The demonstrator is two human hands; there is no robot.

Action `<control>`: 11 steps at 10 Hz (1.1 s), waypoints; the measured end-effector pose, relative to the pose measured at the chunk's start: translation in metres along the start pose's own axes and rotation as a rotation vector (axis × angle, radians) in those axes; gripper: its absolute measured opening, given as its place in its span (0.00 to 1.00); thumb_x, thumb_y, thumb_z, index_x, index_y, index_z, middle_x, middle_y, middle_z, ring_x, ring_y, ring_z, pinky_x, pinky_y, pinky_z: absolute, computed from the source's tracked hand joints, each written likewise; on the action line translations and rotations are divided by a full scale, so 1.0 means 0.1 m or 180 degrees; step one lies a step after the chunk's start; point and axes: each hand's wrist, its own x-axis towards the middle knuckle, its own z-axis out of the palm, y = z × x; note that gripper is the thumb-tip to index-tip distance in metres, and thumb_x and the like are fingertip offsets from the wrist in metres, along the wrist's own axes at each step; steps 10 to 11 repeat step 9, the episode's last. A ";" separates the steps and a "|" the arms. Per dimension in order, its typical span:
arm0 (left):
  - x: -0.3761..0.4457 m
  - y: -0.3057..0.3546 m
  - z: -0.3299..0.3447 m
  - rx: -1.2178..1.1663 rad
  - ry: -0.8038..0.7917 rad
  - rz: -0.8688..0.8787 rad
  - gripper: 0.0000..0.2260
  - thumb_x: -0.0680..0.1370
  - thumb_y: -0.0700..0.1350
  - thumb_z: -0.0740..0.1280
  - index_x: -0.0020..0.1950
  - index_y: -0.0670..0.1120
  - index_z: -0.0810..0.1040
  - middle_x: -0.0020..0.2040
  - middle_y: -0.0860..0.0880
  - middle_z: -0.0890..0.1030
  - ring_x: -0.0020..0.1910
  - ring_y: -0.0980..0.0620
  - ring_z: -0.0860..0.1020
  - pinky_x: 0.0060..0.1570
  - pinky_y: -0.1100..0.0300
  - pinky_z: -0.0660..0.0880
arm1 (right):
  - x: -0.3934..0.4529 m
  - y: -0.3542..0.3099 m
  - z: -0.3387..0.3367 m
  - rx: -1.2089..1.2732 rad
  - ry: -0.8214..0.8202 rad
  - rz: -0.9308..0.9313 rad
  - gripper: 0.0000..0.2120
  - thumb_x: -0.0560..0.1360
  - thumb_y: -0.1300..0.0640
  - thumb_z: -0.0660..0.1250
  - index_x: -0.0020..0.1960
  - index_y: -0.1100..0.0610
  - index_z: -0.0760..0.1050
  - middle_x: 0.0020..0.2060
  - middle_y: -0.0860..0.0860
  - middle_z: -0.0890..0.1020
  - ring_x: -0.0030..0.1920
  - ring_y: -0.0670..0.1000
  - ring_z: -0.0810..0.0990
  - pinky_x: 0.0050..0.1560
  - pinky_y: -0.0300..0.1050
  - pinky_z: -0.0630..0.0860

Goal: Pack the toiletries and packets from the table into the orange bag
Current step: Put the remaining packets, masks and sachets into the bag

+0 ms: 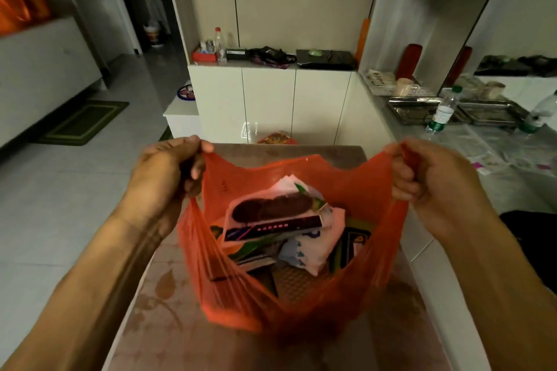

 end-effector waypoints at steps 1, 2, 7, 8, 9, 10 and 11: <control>0.04 -0.12 0.01 0.0116 -0.0092 -0.0099 0.13 0.82 0.41 0.56 0.44 0.40 0.78 0.22 0.50 0.68 0.19 0.54 0.61 0.21 0.65 0.58 | 0.06 0.07 -0.07 -0.0243 -0.0043 0.0159 0.14 0.81 0.56 0.56 0.43 0.60 0.76 0.23 0.49 0.68 0.21 0.46 0.62 0.23 0.40 0.60; 0.15 -0.52 -0.05 0.0349 0.0004 -0.0510 0.13 0.81 0.41 0.57 0.42 0.41 0.78 0.22 0.50 0.69 0.20 0.53 0.63 0.21 0.65 0.60 | 0.27 0.46 -0.17 -0.0796 0.0045 0.0561 0.12 0.80 0.59 0.58 0.43 0.59 0.77 0.25 0.50 0.68 0.22 0.46 0.64 0.23 0.41 0.62; 0.64 -1.00 -0.15 0.0835 0.0293 -0.0692 0.06 0.78 0.41 0.66 0.50 0.39 0.81 0.34 0.46 0.80 0.31 0.51 0.76 0.35 0.60 0.72 | 0.76 0.86 -0.39 -0.1325 0.0787 0.0561 0.05 0.74 0.65 0.66 0.42 0.58 0.77 0.26 0.51 0.78 0.30 0.51 0.76 0.35 0.46 0.72; 0.61 -0.98 -0.16 0.0986 0.0262 -0.0680 0.06 0.78 0.41 0.67 0.52 0.40 0.80 0.38 0.46 0.81 0.36 0.51 0.78 0.37 0.61 0.74 | 0.75 0.88 -0.37 -0.1338 0.0769 0.0495 0.08 0.72 0.65 0.69 0.51 0.60 0.78 0.31 0.52 0.80 0.31 0.51 0.77 0.35 0.43 0.73; 0.58 -0.99 -0.18 0.1099 0.0276 -0.0672 0.10 0.76 0.43 0.69 0.56 0.43 0.79 0.46 0.46 0.82 0.42 0.50 0.80 0.41 0.58 0.78 | 0.74 0.91 -0.37 -0.1376 0.0816 0.0459 0.18 0.71 0.62 0.72 0.60 0.58 0.75 0.42 0.53 0.82 0.38 0.51 0.80 0.39 0.44 0.74; 0.58 -0.99 -0.18 0.1099 0.0276 -0.0672 0.10 0.76 0.43 0.69 0.56 0.43 0.79 0.46 0.46 0.82 0.42 0.50 0.80 0.41 0.58 0.78 | 0.74 0.91 -0.37 -0.1376 0.0816 0.0459 0.18 0.71 0.62 0.72 0.60 0.58 0.75 0.42 0.53 0.82 0.38 0.51 0.80 0.39 0.44 0.74; 0.58 -0.99 -0.18 0.1099 0.0276 -0.0672 0.10 0.76 0.43 0.69 0.56 0.43 0.79 0.46 0.46 0.82 0.42 0.50 0.80 0.41 0.58 0.78 | 0.74 0.91 -0.37 -0.1376 0.0816 0.0459 0.18 0.71 0.62 0.72 0.60 0.58 0.75 0.42 0.53 0.82 0.38 0.51 0.80 0.39 0.44 0.74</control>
